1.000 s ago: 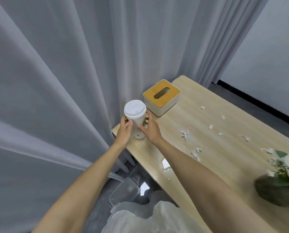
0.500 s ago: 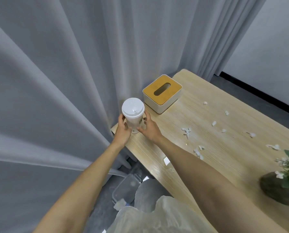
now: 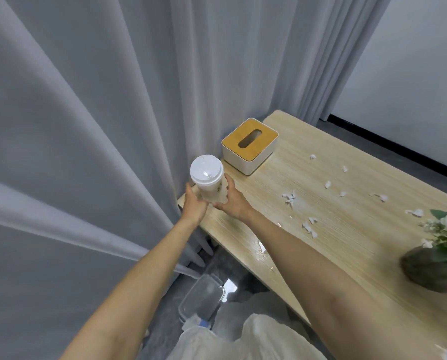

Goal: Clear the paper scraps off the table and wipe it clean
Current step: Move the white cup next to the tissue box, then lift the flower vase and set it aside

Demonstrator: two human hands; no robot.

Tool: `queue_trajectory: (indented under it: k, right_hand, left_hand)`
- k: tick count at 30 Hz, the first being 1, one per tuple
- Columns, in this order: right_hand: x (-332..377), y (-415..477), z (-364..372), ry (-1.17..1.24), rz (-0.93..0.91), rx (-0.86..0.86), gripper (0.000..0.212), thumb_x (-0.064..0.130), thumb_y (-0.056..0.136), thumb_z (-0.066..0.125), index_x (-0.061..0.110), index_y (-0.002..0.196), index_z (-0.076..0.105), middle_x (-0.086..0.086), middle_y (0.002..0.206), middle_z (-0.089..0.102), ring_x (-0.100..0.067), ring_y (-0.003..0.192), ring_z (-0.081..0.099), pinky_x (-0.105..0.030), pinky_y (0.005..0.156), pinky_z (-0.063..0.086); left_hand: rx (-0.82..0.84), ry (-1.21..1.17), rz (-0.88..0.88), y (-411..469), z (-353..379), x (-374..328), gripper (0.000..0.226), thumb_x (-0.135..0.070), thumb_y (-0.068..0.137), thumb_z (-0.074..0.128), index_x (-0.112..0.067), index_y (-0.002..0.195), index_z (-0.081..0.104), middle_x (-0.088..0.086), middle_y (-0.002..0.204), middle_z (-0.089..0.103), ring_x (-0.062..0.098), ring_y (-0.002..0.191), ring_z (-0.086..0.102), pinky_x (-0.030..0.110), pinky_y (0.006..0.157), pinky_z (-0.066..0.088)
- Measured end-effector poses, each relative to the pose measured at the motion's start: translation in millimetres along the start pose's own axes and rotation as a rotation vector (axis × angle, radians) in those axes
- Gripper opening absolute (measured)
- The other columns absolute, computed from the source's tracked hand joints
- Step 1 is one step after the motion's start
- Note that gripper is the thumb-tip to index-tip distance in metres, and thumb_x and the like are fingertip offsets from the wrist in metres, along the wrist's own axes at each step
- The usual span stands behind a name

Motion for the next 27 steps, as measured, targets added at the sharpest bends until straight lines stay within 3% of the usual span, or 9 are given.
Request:
queue_trajectory:
  k: [3,6,9,11,17,22,25,27]
  right_hand:
    - [-5,-10,0,-0.009,0.039,-0.021,0.101,0.020,0.081,0.073,0.015,0.151,0.001,-0.011,0.152,0.032,-0.028,0.138,0.033,-0.037,0.108,0.032]
    - [-14,-29,-3,-0.059,0.069,-0.049,0.099,0.021,0.082,0.072,0.018,0.151,0.001,-0.010,0.154,0.028,-0.026,0.140,0.031,-0.037,0.111,0.031]
    - [-32,-60,-11,-0.079,0.118,-0.087,0.097,0.023,0.084,0.071,0.021,0.152,0.002,-0.010,0.154,0.028,-0.026,0.138,0.034,-0.036,0.110,0.032]
    - [-53,-88,-18,-0.069,0.171,-0.135,0.096,0.025,0.084,0.071,0.021,0.151,0.004,-0.011,0.153,0.028,-0.027,0.137,0.034,-0.036,0.109,0.032]
    - [-130,-199,-55,0.029,0.347,-0.356,0.091,0.031,0.084,0.070,0.018,0.151,0.009,-0.011,0.151,0.031,-0.029,0.136,0.035,-0.038,0.109,0.033]
    - [-195,-313,-95,0.022,0.507,-0.551,0.088,0.046,0.085,0.063,0.019,0.151,0.012,-0.004,0.156,0.021,-0.028,0.144,0.012,-0.042,0.116,0.020]
    - [-234,-371,-115,0.005,0.599,-0.637,0.090,0.051,0.085,0.061,0.016,0.151,0.013,-0.004,0.158,0.017,-0.028,0.145,0.011,-0.042,0.117,0.017]
    - [-256,-398,-128,0.021,0.644,-0.671,0.093,0.052,0.084,0.062,0.012,0.151,0.011,-0.007,0.158,0.014,-0.027,0.146,0.012,-0.041,0.117,0.017]
  left_hand:
    - [-0.065,0.101,-0.090,-8,-11,13,0.077,-0.011,0.091,0.053,-0.012,0.151,0.005,0.010,0.156,0.020,0.029,0.140,0.027,0.038,0.108,0.030]
    - [-0.040,0.241,-0.025,-20,-12,20,0.061,-0.006,0.089,0.049,-0.009,0.145,0.024,0.013,0.147,0.032,0.030,0.127,0.042,0.035,0.093,0.041]
    - [0.021,0.341,0.089,-34,1,24,0.058,-0.006,0.087,0.052,-0.010,0.141,0.033,0.012,0.144,0.037,0.030,0.126,0.043,0.039,0.101,0.042]
    - [0.087,0.381,0.150,-49,21,26,0.058,-0.010,0.091,0.055,-0.009,0.143,0.030,0.011,0.147,0.033,0.028,0.132,0.038,0.040,0.108,0.035]
    - [0.398,0.495,0.307,-109,122,26,0.060,-0.027,0.094,0.057,-0.010,0.144,0.029,0.014,0.144,0.036,0.028,0.127,0.045,0.039,0.104,0.039]
    - [0.600,0.584,0.492,-166,212,16,0.073,-0.041,0.091,0.058,-0.012,0.148,0.022,0.009,0.152,0.029,0.025,0.137,0.033,0.043,0.113,0.027]
    - [0.622,0.711,0.610,-196,257,11,0.075,-0.049,0.091,0.054,-0.017,0.149,0.020,0.002,0.156,0.023,0.022,0.143,0.022,0.051,0.115,0.004]
    - [0.675,0.743,0.654,-210,286,7,0.073,-0.049,0.092,0.052,-0.020,0.150,0.018,0.001,0.158,0.019,0.020,0.145,0.017,0.053,0.115,-0.001]
Point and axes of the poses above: each hand's wrist, its own y-axis towards the middle knuckle, its own z-axis out of the palm, x = y × z, the point moved 8 cm from there along y, towards the middle knuckle
